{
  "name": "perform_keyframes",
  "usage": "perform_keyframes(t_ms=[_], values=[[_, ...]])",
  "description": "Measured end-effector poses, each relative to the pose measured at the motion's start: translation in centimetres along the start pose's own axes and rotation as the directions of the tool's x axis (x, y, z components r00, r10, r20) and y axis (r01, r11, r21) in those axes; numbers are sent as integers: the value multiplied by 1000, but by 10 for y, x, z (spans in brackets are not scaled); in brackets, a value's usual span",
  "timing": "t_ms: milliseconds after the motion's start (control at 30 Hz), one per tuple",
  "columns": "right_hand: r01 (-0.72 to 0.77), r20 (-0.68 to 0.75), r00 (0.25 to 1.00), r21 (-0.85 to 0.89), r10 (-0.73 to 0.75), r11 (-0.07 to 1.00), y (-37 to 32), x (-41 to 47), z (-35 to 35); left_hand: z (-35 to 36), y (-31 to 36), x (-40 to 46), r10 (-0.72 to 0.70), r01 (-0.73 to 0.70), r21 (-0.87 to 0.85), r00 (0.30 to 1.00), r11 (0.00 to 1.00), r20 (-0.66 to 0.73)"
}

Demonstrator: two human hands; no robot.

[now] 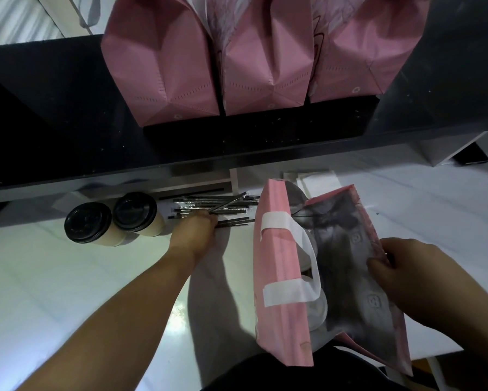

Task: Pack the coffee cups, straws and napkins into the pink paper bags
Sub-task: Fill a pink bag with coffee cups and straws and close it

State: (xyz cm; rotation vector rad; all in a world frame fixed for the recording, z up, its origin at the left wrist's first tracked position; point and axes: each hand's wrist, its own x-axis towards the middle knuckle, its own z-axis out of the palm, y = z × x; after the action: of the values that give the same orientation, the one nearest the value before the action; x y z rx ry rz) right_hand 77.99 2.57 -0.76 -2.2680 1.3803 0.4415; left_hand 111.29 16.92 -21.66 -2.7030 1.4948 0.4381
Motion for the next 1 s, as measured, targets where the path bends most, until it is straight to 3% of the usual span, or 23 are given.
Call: perform_keyframes(t_ms=[167, 600, 767, 900, 1000], values=[[24, 18, 1000, 24, -25, 999, 0, 1, 0, 2, 0, -6, 47, -47, 24, 998, 999, -32], [27, 1, 1000, 15, -27, 1000, 3, 1, 2, -2, 8, -8, 32, -33, 24, 998, 999, 46], [35, 6, 999, 6, -35, 999, 3, 2, 4, -20, 19, -10, 23, -31, 39, 985, 999, 172], [54, 8, 999, 8, -54, 999, 4, 3, 3, -26, 24, -22, 85, -71, -66, 969, 995, 232], [67, 26, 997, 11, -67, 998, 5, 3, 3, -27, 23, -33, -25, 42, -81, 980, 996, 198]])
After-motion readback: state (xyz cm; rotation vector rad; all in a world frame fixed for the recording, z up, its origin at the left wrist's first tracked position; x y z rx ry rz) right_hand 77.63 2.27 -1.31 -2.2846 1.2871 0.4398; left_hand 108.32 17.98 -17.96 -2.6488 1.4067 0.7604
